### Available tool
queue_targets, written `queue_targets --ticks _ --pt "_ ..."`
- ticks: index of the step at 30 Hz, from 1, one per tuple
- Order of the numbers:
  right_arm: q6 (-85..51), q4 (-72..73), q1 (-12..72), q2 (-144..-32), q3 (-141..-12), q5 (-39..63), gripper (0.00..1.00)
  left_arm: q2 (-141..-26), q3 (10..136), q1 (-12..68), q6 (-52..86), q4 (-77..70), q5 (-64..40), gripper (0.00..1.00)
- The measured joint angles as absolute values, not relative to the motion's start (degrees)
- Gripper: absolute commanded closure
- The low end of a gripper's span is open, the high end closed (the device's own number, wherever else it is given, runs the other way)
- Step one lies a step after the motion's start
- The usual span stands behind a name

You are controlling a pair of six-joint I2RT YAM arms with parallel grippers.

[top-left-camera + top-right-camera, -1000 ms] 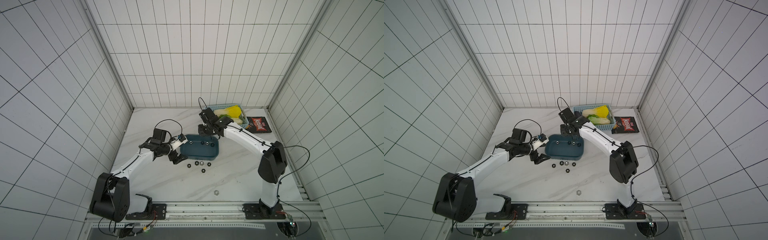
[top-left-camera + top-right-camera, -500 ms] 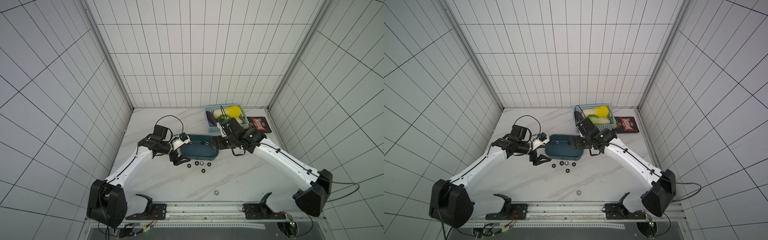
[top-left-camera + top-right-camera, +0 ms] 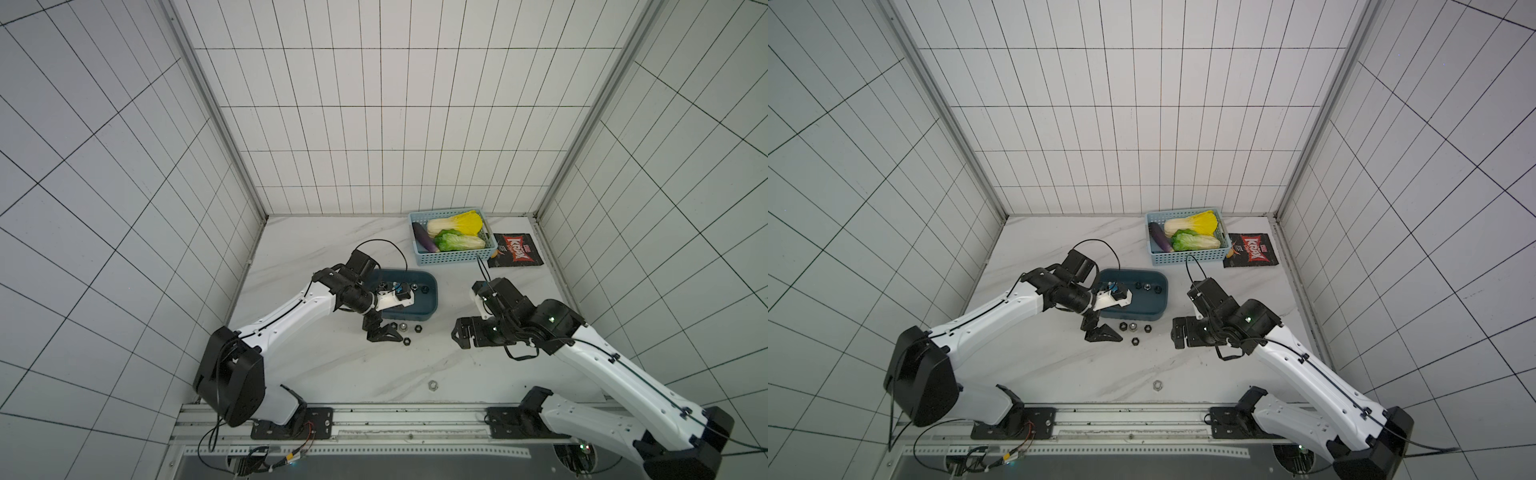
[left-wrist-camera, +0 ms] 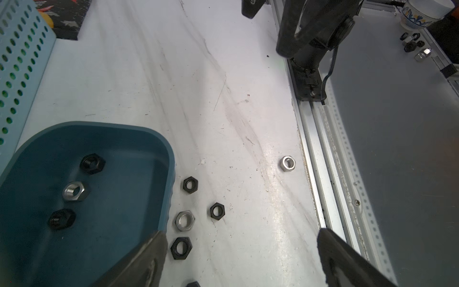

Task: Put the nuts on the desktop into the storage box
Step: Place the nut in the storage box, then pick up the nut from the center of the board.

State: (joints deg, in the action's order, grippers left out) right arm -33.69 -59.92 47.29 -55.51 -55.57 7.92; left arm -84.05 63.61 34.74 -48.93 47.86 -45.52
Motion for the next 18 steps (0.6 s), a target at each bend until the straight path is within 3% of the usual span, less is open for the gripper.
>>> queue_targets --ticks 18 --pt "-45.7 -57.3 47.3 -43.7 -35.9 20.2 0.00 -92.5 63.2 53.6 -53.1 44.6 -36.0 0.04"
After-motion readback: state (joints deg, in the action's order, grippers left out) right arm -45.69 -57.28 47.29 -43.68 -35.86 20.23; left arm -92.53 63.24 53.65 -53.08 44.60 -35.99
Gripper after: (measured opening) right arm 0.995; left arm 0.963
